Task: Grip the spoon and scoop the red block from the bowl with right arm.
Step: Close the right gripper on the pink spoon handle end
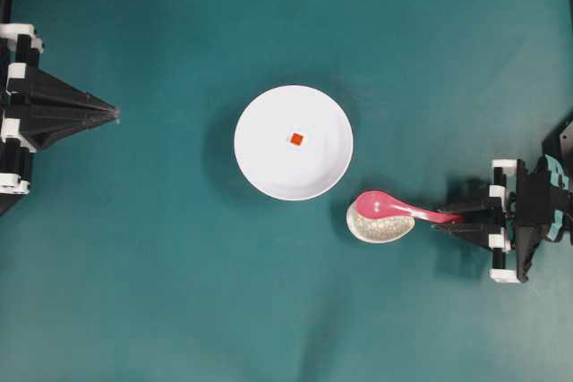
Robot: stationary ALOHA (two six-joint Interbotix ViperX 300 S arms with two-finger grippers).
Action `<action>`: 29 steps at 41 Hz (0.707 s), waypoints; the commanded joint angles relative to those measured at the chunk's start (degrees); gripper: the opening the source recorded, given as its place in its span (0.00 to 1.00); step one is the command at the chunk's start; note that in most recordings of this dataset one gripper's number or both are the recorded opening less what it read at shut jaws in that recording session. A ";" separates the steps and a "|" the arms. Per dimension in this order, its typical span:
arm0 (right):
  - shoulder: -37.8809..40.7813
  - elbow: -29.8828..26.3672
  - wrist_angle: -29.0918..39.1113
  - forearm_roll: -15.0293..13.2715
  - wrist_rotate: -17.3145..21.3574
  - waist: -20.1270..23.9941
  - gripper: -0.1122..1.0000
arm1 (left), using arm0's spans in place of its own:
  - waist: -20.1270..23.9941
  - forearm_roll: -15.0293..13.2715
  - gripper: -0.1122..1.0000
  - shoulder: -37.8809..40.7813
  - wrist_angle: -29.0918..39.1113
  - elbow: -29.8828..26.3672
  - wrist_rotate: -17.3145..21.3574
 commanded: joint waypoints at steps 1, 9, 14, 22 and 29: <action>-0.44 -0.53 -0.18 -0.44 0.18 0.35 0.31 | -0.09 0.18 0.11 0.44 -0.18 -1.23 0.00; -0.70 -1.05 2.20 -0.53 0.26 0.26 0.31 | -0.09 0.18 0.11 0.44 -0.26 -1.23 0.00; -1.76 -0.97 2.81 -0.44 0.26 0.26 0.34 | -0.09 0.18 0.11 0.44 -0.26 -1.23 0.00; -3.69 -0.44 2.81 -0.53 -0.35 0.26 0.47 | -0.09 0.18 0.11 0.44 -0.26 -1.23 0.00; -4.13 -0.44 2.90 -0.53 -1.32 0.26 0.50 | -0.09 0.18 0.11 0.44 0.00 -1.23 0.00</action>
